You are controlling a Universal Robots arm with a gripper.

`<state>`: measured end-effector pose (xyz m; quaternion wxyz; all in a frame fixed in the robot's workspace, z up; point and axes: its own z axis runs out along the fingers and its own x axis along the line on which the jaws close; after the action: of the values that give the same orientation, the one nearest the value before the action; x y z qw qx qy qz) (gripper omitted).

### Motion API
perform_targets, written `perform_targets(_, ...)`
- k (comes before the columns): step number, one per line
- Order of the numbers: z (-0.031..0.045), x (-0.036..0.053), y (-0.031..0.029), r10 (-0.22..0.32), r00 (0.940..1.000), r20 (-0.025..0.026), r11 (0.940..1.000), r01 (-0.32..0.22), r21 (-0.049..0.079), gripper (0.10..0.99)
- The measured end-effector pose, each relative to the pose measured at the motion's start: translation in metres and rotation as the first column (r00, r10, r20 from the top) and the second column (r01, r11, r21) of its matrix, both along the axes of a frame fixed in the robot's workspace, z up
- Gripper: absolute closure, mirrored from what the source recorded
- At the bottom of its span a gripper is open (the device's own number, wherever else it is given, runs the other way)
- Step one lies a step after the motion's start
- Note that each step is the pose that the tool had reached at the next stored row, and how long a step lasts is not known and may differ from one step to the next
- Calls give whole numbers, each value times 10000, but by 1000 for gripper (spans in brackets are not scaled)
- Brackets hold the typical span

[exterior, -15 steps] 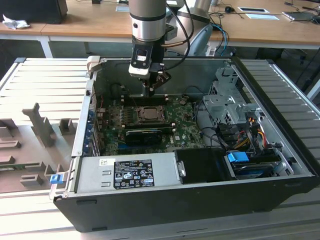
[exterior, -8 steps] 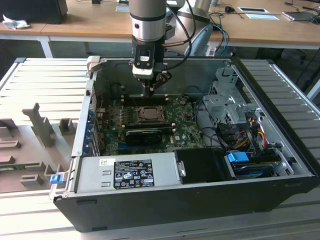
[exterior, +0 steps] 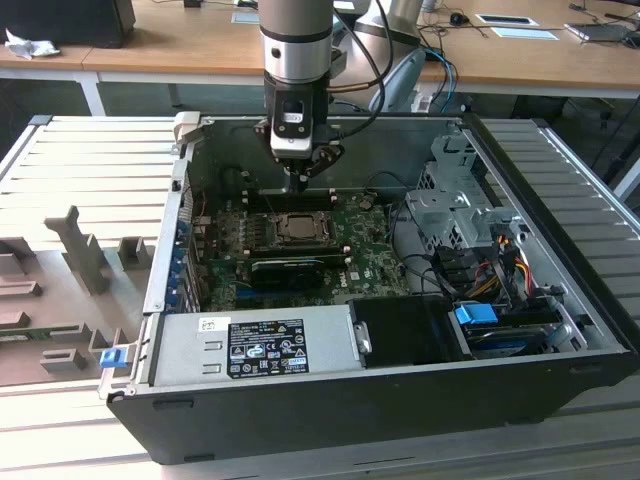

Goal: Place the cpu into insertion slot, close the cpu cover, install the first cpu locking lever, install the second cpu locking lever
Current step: 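Install the first cpu locking lever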

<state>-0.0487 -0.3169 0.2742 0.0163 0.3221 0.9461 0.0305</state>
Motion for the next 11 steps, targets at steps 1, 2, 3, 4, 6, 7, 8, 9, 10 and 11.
perform_targets(1,0,0,0,88,10000,0,10000,-88,1,980)
perform_targets(2,0,0,0,130,9999,0,9999,-130,1,980)
perform_targets(3,0,0,-1,178,9998,0,9998,-178,0,980)
perform_targets(4,0,0,-1,219,9998,0,9998,-219,0,980)
perform_targets(6,0,0,-2,340,9994,0,9994,-340,0,980)
perform_targets(7,0,0,-2,383,9993,0,9993,-383,1,980)
perform_targets(8,0,0,-2,437,9990,0,9990,-437,0,980)
perform_targets(9,0,0,-2,473,9989,0,9989,-473,0,980)
perform_targets(10,0,0,-2,544,9985,0,9985,-544,0,980)
perform_targets(11,0,0,-2,585,9983,-1,9983,-585,0,980)
